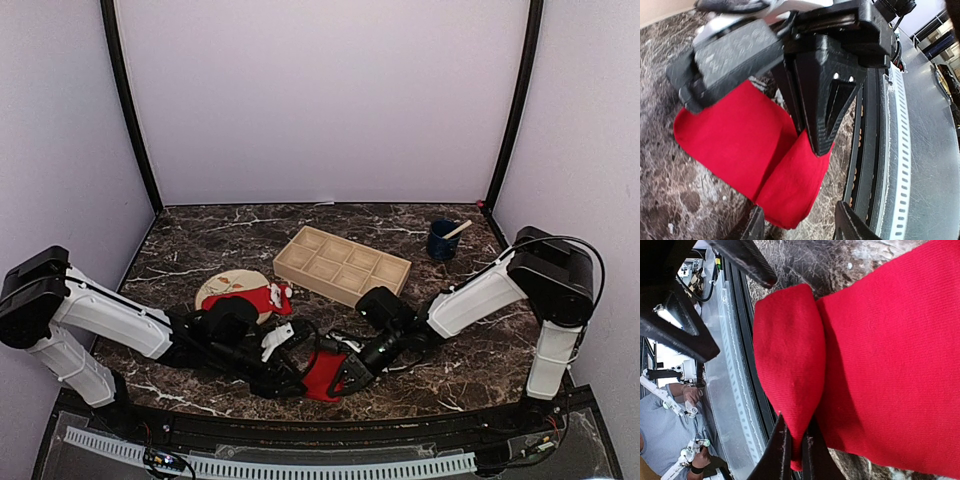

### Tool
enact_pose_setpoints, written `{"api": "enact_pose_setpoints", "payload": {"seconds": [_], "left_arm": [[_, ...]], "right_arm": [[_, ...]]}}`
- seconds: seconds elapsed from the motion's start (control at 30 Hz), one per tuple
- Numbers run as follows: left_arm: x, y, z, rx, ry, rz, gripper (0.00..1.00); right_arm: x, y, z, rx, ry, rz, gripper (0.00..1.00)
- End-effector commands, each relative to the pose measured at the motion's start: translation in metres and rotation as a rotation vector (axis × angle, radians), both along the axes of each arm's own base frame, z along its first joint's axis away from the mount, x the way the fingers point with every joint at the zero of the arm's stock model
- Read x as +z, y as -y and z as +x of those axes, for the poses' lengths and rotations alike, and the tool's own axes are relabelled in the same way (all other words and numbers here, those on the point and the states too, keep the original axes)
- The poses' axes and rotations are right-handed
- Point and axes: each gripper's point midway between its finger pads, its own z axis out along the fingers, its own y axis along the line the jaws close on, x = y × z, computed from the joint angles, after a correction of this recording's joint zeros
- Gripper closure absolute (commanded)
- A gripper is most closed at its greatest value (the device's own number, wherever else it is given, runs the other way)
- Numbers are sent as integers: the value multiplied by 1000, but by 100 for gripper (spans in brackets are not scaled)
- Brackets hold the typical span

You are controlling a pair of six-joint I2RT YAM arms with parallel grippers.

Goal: Roll the socks
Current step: Roll the sock at the center of the board.

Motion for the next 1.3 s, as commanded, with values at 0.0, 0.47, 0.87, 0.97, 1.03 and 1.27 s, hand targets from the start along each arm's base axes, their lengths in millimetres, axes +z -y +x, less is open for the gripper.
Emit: {"api": "enact_pose_setpoints", "payload": {"seconds": [0.0,0.47,0.87,0.97,1.03,1.27], "left_arm": [[3,8,3,-43,69,15,50],[-15,18,-19,-159,76,77,51],[-30,21,-22,-192,84,131,63],[-31,22,-23,-196,85,135,70],[-33,21,-23,-199,82,143,74],[-38,21,-24,-210,67,161,87]], "right_arm": [[-1,2,-1,1,-27,14,100],[-1,6,-1,-3,-67,16,100],[-4,9,-4,8,-81,10,100],[-5,9,-4,8,-84,8,100],[-5,9,-4,9,-85,5,100],[-7,11,-2,3,-74,-6,100]]}}
